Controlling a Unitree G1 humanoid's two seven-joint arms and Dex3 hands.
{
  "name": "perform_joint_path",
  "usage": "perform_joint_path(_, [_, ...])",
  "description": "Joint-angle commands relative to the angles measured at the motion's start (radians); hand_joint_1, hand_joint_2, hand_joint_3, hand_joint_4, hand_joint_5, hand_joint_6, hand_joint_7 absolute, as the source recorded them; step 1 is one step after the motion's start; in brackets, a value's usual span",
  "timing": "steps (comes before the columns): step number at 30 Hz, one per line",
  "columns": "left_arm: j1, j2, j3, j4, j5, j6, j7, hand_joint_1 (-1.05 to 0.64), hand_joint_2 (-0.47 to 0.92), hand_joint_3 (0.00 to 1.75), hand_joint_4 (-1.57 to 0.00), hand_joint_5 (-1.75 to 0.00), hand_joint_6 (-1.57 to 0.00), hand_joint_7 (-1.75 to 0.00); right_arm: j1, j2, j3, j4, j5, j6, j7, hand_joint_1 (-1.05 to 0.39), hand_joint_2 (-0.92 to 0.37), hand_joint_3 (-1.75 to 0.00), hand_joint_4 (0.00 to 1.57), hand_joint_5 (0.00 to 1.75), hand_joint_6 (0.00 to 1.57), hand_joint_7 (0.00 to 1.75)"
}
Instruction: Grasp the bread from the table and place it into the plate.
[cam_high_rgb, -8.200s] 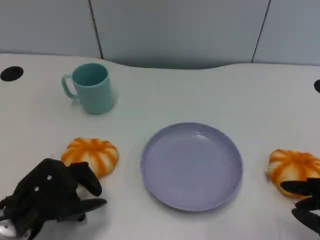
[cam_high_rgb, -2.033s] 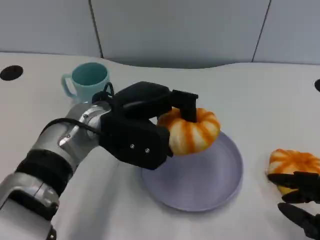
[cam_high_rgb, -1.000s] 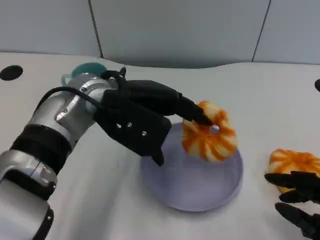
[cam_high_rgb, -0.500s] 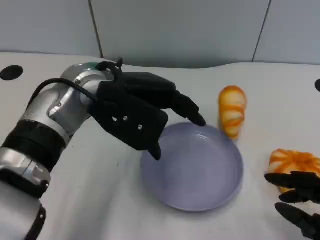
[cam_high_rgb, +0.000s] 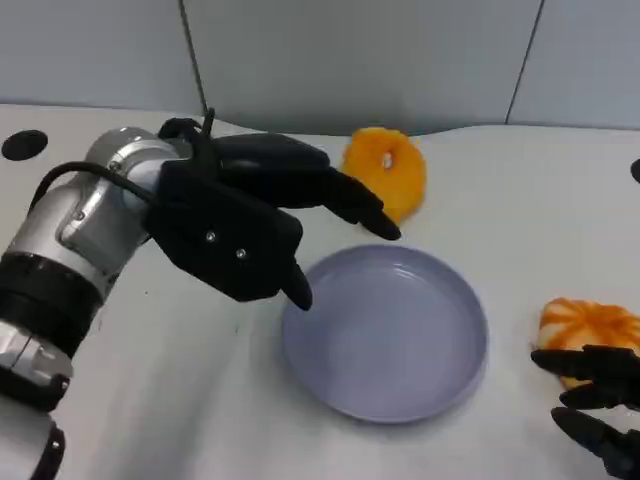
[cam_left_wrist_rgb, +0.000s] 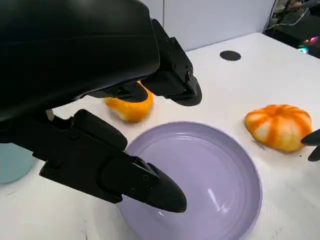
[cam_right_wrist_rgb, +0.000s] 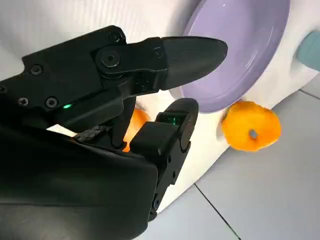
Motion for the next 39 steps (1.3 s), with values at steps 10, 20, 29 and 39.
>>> perform_joint_path(10, [-0.019, -0.013, 0.003, 0.046, 0.024, 0.004, 0.055, -0.68, 0.84, 0.00, -0.24, -0.26, -0.48, 0.00, 0.009, -0.005, -0.005, -0.020, -0.006, 0.022, -0.005, -0.26, -0.92, -0.34, 0.67, 0.59, 0.82, 0.00])
perform_joint_path(20, [-0.040, -0.031, -0.003, 0.069, 0.040, 0.016, 0.060, -0.68, 0.84, 0.00, -0.22, -0.27, -0.45, -0.01, 0.006, -0.009, -0.004, -0.005, -0.004, -0.004, -0.009, -0.24, -0.92, -0.33, 0.68, 0.60, 0.82, 0.01])
perform_joint_path(29, [-0.035, -0.032, -0.002, 0.066, 0.038, 0.012, 0.064, -0.68, 0.83, 0.00, -0.21, -0.30, -0.47, -0.01, 0.007, -0.007, -0.006, -0.003, 0.001, -0.010, -0.009, -0.24, -0.92, -0.34, 0.68, 0.60, 0.82, 0.01])
perform_joint_path(39, [-0.032, -0.032, -0.003, 0.064, 0.035, 0.026, 0.053, -0.68, 0.83, 0.00, -0.18, -0.34, -0.47, -0.01, 0.008, -0.008, -0.006, -0.006, -0.005, -0.006, -0.011, -0.25, -0.92, -0.34, 0.68, 0.61, 0.82, 0.00])
